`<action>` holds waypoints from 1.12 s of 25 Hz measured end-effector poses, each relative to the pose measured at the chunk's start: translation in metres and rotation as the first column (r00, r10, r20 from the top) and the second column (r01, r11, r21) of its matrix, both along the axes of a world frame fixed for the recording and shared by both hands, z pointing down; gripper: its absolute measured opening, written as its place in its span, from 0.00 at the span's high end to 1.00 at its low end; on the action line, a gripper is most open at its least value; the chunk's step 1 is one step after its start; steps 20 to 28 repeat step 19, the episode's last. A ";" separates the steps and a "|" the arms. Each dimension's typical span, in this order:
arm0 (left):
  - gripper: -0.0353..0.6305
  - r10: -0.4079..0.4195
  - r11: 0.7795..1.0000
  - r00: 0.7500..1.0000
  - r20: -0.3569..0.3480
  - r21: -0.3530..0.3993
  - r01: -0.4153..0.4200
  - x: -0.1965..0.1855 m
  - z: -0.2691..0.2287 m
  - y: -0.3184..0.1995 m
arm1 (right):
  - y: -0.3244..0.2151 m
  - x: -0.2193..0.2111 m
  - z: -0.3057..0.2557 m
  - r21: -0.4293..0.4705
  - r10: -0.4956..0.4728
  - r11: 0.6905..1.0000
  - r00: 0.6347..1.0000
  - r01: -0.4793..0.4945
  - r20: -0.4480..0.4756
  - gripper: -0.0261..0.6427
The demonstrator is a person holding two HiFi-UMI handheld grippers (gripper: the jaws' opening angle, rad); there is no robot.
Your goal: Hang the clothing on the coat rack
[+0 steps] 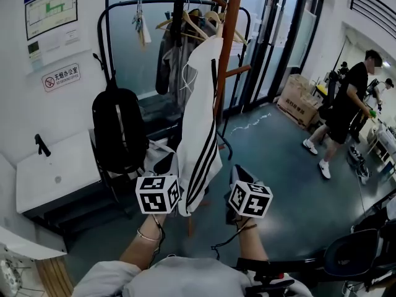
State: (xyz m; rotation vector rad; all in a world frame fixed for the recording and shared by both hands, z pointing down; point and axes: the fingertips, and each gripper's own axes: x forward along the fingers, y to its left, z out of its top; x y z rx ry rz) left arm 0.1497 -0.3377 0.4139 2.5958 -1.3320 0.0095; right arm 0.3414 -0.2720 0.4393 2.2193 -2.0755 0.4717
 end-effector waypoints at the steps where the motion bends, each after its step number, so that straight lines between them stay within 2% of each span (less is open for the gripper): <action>1: 0.94 -0.002 1.000 1.000 -0.001 -0.002 0.002 0.000 0.002 0.000 | 0.000 0.000 0.003 -0.006 0.001 1.000 1.000 -0.001 0.002 0.93; 8: 0.94 -0.013 1.000 1.000 -0.002 -0.027 0.013 -0.004 0.012 -0.002 | 0.003 0.003 0.011 -0.018 0.013 1.000 1.000 -0.013 0.008 0.93; 28: 0.94 -0.010 0.999 1.000 -0.001 -0.033 0.010 -0.006 0.014 -0.006 | 0.000 0.010 0.011 -0.009 0.031 0.999 0.999 -0.030 0.027 0.93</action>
